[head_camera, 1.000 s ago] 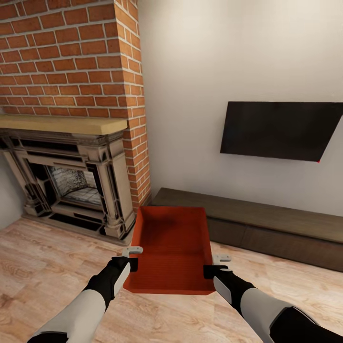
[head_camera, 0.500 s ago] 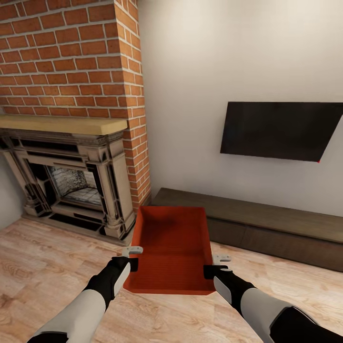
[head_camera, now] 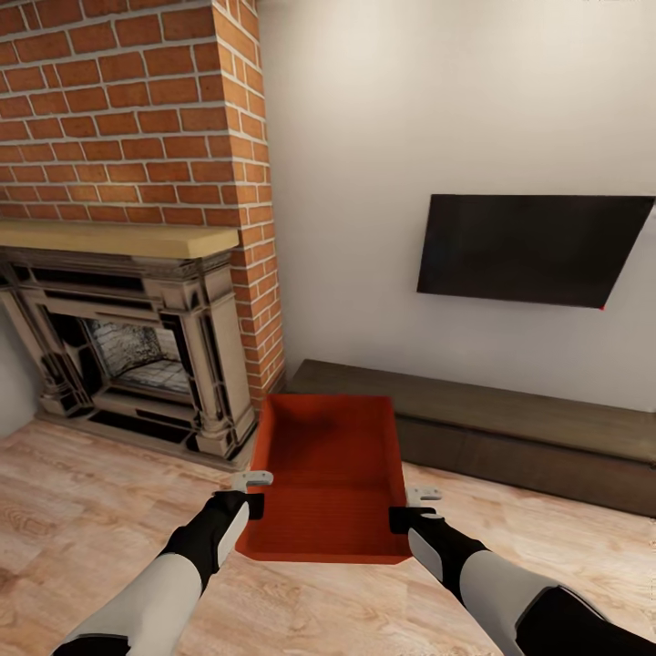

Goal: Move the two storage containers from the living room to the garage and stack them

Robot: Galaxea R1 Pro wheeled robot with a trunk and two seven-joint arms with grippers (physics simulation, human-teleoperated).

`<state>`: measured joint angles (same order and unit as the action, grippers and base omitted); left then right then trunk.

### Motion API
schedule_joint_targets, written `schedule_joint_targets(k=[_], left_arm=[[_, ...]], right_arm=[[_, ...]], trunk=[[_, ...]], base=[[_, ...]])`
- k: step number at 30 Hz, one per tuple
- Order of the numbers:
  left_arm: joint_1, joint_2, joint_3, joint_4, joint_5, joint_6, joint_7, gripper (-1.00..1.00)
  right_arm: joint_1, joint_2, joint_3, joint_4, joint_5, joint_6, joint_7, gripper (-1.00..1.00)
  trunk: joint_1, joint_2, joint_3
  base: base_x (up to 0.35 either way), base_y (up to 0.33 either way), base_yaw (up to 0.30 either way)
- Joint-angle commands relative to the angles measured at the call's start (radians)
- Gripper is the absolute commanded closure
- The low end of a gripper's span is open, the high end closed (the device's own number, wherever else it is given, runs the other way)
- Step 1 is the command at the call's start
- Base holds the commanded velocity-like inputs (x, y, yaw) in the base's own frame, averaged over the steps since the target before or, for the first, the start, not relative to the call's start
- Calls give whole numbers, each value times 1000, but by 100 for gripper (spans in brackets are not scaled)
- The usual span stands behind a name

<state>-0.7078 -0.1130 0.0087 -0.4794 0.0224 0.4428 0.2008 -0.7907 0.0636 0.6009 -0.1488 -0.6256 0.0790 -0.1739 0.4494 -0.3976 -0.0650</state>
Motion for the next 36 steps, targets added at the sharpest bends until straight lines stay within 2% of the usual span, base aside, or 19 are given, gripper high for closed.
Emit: schedule_joint_targets(k=[1, 36], left_arm=[[-1, 3, 13, -1, -16, 10, 9, 100], [-1, 3, 13, -1, -16, 10, 9, 100]], right_arm=[[0, -1, 36, -8, 1, 6, -4, 100], [0, -1, 36, -8, 1, 5, -3, 100]], trunk=[[1, -2, -2], [1, -2, -2]], base=[[0, 0, -217], [0, 0, -283]])
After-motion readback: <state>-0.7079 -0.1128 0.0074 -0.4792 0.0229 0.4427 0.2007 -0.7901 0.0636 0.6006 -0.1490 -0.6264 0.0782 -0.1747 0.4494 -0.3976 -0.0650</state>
